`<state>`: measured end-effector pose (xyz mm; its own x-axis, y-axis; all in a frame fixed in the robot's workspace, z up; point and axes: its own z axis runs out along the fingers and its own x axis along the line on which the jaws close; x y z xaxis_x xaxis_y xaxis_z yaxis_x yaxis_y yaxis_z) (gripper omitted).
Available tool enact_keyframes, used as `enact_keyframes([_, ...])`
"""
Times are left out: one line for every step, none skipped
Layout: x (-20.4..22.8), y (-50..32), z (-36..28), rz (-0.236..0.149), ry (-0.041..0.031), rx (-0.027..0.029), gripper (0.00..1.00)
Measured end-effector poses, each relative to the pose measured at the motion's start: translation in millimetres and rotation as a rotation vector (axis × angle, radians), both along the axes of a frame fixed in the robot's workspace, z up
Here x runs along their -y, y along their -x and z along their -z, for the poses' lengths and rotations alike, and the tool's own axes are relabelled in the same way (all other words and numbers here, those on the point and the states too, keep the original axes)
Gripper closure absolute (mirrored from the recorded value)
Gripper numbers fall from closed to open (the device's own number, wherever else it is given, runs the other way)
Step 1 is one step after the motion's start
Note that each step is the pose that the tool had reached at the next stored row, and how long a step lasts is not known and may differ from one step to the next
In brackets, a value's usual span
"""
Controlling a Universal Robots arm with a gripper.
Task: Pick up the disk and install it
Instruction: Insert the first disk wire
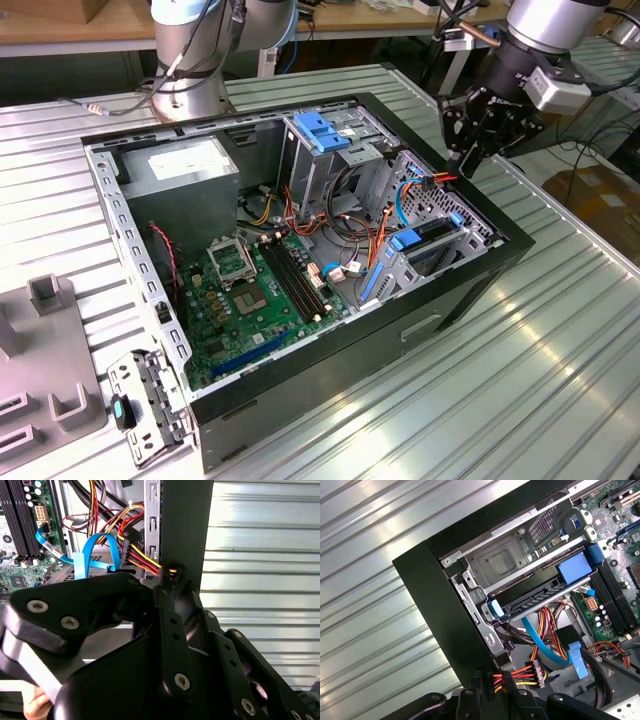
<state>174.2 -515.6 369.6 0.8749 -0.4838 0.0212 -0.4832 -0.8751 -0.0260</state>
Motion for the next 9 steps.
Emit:
enact_keyframes([-0.2,0.0,0.4,-0.002,0.0,0.0009,0.74])
enact_keyframes([-0.2,0.0,0.8,-0.004,0.0001,0.0018,0.67])
enact_keyframes([-0.6,0.0,2.0,-0.006,0.0002,0.0039,0.67])
enact_keyframes([-1.7,0.1,3.0,-0.008,0.0009,0.0045,0.67])
enact_keyframes([-2.8,0.1,3.5,-0.009,0.0013,0.0047,0.67])
enact_keyframes([-3.8,0.1,3.9,-0.009,0.0014,0.0048,0.67])
enact_keyframes([-5.0,0.1,4.2,-0.01,0.0015,0.0049,0.67])
enact_keyframes([-5.5,0.0,4.4,-0.011,0.0015,0.0049,0.67])
enact_keyframes([-5.7,-0.2,4.6,-0.011,0.0015,0.0049,0.67])
